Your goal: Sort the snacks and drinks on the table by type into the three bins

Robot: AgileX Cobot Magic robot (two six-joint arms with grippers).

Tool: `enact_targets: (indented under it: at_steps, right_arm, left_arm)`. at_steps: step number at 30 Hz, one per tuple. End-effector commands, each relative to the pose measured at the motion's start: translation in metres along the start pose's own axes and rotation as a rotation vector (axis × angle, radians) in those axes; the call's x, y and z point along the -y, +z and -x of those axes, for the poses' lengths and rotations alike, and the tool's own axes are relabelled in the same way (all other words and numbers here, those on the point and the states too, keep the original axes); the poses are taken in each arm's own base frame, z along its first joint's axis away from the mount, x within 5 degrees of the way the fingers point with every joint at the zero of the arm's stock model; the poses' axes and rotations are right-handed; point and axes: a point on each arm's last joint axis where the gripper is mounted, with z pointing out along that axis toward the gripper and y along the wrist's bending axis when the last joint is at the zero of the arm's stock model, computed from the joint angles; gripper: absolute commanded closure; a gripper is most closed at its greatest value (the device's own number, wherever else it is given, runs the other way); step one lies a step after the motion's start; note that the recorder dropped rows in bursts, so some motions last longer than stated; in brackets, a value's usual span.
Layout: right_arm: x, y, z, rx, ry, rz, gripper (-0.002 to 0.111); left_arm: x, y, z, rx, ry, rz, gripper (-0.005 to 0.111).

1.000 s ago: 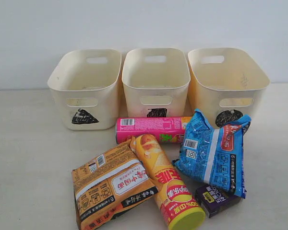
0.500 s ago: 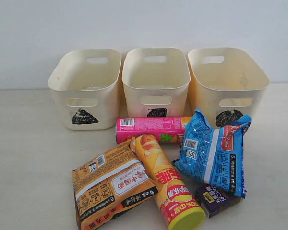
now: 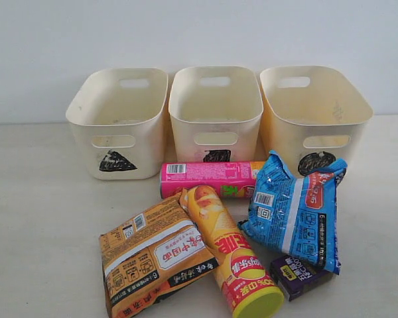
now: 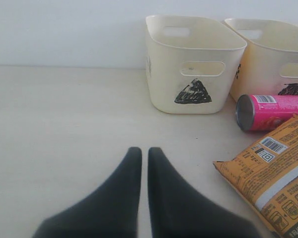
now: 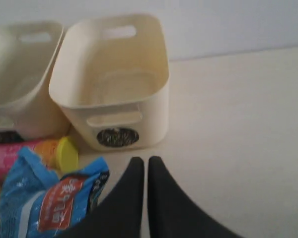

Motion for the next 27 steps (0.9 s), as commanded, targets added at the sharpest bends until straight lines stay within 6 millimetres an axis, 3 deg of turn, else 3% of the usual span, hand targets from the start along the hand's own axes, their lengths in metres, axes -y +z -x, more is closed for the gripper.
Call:
enact_targets:
  at_steps: [1,6,11,13,15,17,18,19,21,27]
  right_arm:
    - [-0.014,0.034,-0.003,-0.187,-0.082,0.172,0.108]
    - [-0.021,0.074,0.001,-0.444,-0.104,0.339,0.108]
    - [0.023,0.105,-0.01,-0.574,0.14,0.446,0.108]
    - [0.032,0.114,-0.019,-0.616,0.177,0.477,0.107]
    - [0.035,0.126,-0.029,-0.653,0.183,0.494,0.095]
    - [0.036,0.138,-0.033,-0.667,0.211,0.517,0.065]
    - [0.035,0.144,-0.037,-0.669,0.235,0.544,0.037]
    - [0.034,0.147,-0.039,-0.67,0.26,0.562,0.019]
    - [0.027,0.154,-0.045,-0.683,0.234,0.585,0.012]
    - [0.006,0.18,-0.059,-0.7,0.179,0.583,0.012]
  left_arm:
    - [0.0,-0.001,0.002,0.016,-0.005,0.002,0.103]
    - [0.0,-0.001,0.002,0.016,-0.005,0.002,0.103]
    - [0.0,-0.001,0.002,0.016,-0.005,0.002,0.103]
    - [0.0,-0.001,0.002,0.016,-0.005,0.002,0.103]
    - [0.0,-0.001,0.002,0.016,-0.005,0.002,0.103]
    - [0.0,-0.001,0.002,0.016,-0.005,0.002,0.103]
    - [0.0,-0.001,0.002,0.016,-0.005,0.002,0.103]
    - [0.0,-0.001,0.002,0.016,-0.005,0.002,0.103]
    - [0.0,-0.001,0.002,0.016,-0.005,0.002,0.103]
    - [0.0,-0.001,0.002,0.016,-0.005,0.002,0.103]
